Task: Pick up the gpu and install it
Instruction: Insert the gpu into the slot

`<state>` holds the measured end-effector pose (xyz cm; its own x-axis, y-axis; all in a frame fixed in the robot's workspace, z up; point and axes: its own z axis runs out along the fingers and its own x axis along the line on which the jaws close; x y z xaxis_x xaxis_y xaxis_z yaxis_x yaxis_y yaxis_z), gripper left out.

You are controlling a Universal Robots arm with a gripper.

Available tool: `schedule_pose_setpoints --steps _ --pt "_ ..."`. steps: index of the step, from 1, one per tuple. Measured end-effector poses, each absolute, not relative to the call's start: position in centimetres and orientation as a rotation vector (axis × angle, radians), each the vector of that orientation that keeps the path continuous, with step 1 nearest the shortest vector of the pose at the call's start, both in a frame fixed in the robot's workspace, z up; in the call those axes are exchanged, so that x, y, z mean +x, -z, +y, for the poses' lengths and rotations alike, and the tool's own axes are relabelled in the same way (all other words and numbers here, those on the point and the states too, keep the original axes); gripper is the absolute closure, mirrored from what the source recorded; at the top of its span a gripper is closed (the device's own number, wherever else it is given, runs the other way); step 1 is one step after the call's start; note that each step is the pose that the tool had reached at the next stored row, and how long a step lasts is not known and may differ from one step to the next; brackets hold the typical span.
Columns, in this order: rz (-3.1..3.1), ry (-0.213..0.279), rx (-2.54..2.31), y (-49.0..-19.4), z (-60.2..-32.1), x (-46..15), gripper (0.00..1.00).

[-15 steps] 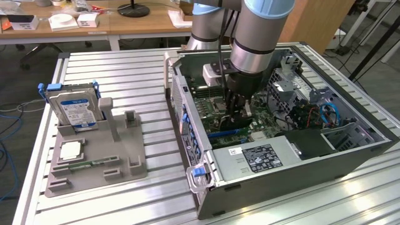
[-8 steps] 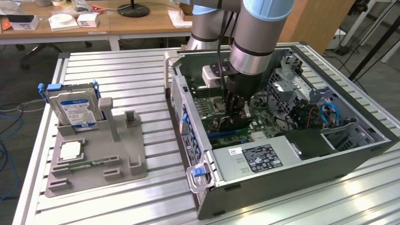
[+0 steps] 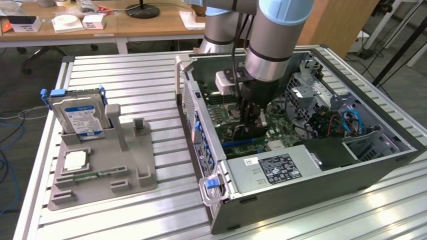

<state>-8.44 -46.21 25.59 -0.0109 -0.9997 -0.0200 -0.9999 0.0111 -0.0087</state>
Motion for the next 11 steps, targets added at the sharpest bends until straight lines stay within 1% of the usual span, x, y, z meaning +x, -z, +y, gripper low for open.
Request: schedule_pose_setpoints --steps 11 --pt "2.218 -0.014 -2.194 -25.05 -46.2 -8.55 0.74"
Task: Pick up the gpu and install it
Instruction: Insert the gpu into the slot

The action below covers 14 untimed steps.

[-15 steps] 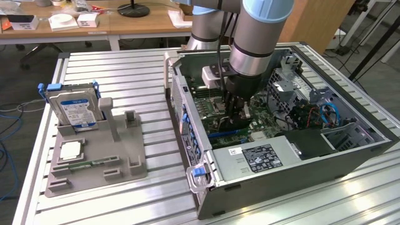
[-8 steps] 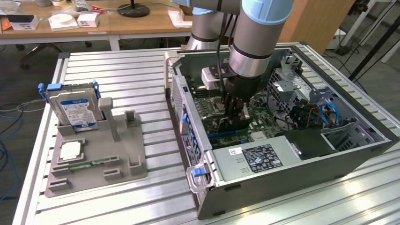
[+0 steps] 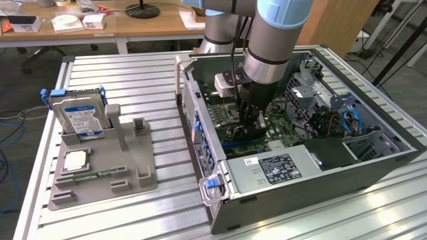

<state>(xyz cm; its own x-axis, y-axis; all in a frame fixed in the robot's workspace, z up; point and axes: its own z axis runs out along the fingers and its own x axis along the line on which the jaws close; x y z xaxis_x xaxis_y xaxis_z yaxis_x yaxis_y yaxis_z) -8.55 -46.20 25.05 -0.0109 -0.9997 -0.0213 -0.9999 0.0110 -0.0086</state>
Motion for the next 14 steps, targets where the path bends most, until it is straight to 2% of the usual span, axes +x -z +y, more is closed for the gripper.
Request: schedule_pose_setpoints --steps 14 --pt "2.218 -0.014 -2.194 -24.99 -46.18 -8.56 0.74"
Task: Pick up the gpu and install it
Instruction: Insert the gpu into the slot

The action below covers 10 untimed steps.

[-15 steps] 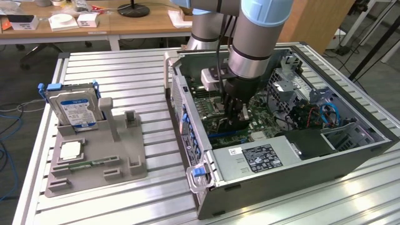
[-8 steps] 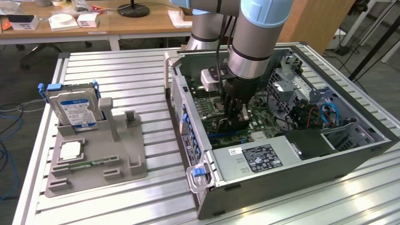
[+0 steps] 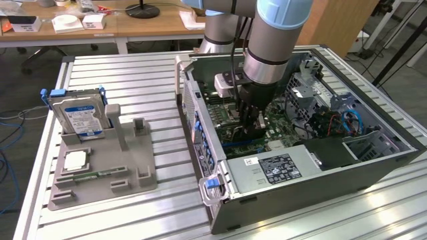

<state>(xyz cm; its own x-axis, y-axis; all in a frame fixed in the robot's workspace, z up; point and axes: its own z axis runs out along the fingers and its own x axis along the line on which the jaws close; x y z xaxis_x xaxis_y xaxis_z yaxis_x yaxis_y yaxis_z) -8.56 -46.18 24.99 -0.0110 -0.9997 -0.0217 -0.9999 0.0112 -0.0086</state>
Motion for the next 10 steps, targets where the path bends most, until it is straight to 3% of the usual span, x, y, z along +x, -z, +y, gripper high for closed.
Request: schedule_pose_setpoints --steps 10 --pt "2.218 -0.014 -2.194 -24.83 -46.0 -8.56 0.74"
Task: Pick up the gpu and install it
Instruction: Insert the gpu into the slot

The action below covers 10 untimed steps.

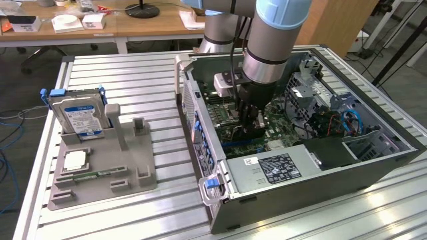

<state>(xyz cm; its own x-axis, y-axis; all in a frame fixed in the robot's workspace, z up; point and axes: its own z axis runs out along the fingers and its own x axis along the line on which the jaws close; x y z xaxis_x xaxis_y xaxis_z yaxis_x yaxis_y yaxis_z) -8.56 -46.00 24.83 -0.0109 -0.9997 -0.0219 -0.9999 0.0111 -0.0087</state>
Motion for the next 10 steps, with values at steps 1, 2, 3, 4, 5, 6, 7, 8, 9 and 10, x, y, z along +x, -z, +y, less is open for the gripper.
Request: schedule_pose_setpoints --steps 1,2,3,4,5,6,7,8,9,10 --pt "2.218 -0.014 -2.194 -24.71 -46.0 -8.56 0.74" --pt "2.218 -0.015 -2.194 -24.59 -46.0 -8.56 0.74" --pt "2.218 -0.014 -2.194 -24.55 -46.0 -8.56 0.74" --pt "2.218 -0.014 -2.194 -24.55 -46.0 -8.56 0.74" --pt "2.218 -0.014 -2.194 -24.55 -46.0 -8.56 0.74" --pt "2.218 -0.014 -2.194 -24.55 -46.0 -8.56 0.74" --pt "2.218 -0.014 -2.194 -24.55 -46.0 -8.57 0.74" --pt "2.218 -0.014 -2.194 -24.55 -46.0 -8.56 0.74" --pt "2.218 -0.014 -2.194 -24.54 -46.0 -8.56 0.74" --pt "2.218 -0.014 -2.194 -24.55 -46.0 -8.57 0.74"
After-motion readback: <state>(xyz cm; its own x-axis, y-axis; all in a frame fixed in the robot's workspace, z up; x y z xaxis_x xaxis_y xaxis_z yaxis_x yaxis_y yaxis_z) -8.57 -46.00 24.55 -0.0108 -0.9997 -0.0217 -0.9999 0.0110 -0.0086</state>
